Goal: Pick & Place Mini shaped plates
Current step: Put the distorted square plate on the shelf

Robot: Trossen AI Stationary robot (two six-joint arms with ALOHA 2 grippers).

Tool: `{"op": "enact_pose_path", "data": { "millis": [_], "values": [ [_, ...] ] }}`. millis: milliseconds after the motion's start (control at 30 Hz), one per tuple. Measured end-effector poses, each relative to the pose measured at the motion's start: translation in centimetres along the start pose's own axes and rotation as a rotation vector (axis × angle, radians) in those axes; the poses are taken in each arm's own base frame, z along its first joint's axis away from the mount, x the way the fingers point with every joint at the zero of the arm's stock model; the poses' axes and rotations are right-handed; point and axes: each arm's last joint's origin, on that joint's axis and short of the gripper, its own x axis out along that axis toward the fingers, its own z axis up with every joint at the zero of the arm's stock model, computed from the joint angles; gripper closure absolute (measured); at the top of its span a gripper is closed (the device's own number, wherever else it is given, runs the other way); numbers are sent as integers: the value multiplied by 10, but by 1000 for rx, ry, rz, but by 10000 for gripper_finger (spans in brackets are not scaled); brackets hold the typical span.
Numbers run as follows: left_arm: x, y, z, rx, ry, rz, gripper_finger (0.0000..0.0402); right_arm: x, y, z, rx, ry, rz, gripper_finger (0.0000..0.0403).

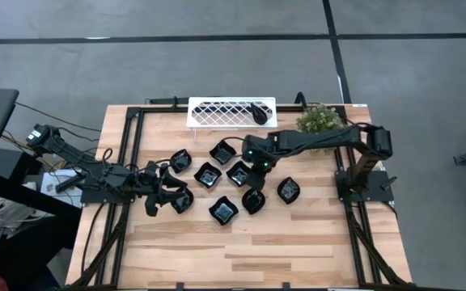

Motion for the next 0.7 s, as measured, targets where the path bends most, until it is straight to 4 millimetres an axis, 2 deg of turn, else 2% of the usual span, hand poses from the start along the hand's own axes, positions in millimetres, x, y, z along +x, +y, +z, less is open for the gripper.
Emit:
{"op": "enact_pose_path", "data": {
  "millis": [367, 700],
  "values": [
    [0, 0, 0, -4, 0, 0, 197, 24, -28, 8, 77, 44, -42, 376],
    [0, 0, 0, -4, -1, 0, 197, 28, -29, 15, 43, -15, -30, 333]
  ]
}}
